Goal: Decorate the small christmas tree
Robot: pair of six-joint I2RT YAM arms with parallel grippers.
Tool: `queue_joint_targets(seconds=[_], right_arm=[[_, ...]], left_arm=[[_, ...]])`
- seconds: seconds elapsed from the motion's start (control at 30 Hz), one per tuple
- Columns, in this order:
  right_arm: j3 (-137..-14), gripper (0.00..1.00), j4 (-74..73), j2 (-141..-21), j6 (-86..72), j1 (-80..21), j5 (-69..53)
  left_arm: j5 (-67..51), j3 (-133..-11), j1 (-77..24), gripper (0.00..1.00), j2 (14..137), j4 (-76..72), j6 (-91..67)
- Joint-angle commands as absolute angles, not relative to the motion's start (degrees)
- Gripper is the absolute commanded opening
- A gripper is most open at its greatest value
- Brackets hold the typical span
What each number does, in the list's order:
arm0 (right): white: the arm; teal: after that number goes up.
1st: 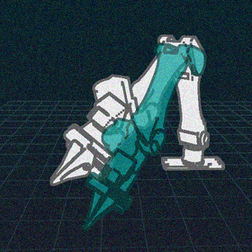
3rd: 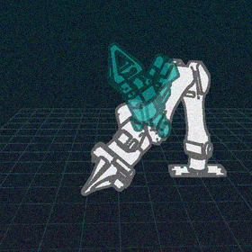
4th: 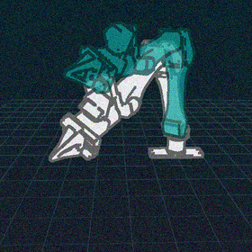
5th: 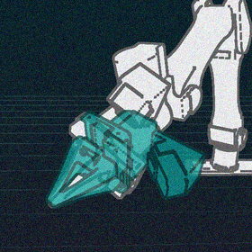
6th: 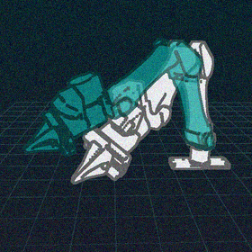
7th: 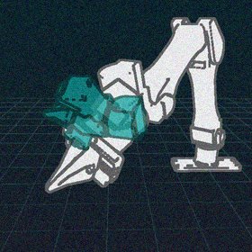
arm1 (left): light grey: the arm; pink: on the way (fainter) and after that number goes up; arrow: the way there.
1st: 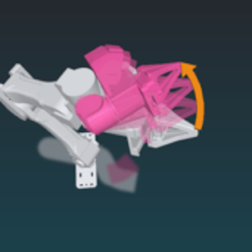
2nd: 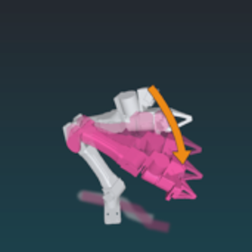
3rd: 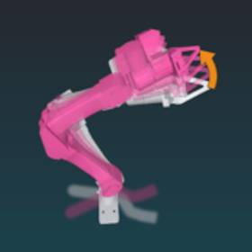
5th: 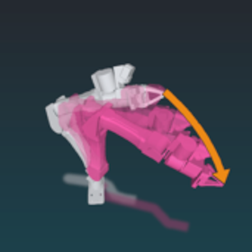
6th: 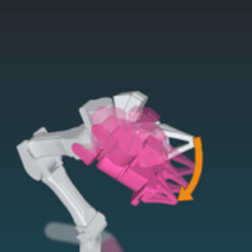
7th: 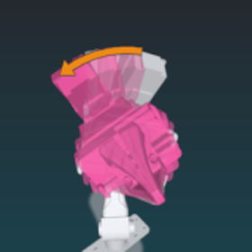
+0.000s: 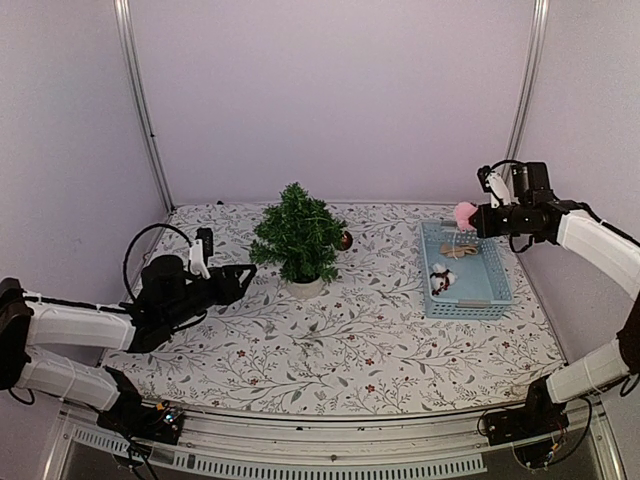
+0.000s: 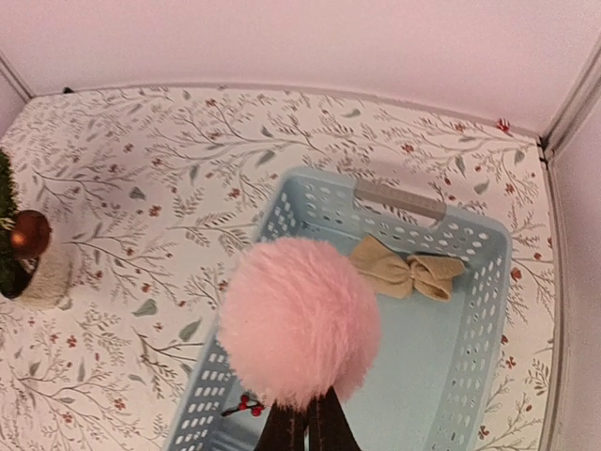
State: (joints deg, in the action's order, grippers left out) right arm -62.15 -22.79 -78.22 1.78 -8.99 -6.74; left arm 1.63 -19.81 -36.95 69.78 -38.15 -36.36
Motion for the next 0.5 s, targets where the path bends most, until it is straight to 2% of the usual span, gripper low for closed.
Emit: queue_joint_targets(seconds=[0.0,0.2,0.47], right_arm=[[-60.5,0.00,-18.0,-72.9,-1.3,-9.3,-20.5],[-57.9,0.00,-12.3,-66.7,-5.6,-14.4,-29.8],[-57.0,0.00,-4.7,-65.0,-9.0,-28.4,-29.9]], left_arm=[[-2.0,-17.9,-36.5,0.51,66.1,-42.5,-33.0],[-2.9,-16.0,-38.2,0.48,60.9,-44.4,-26.1],[-2.1,-16.1,-45.4,0.46,58.5,-42.5,-15.6]])
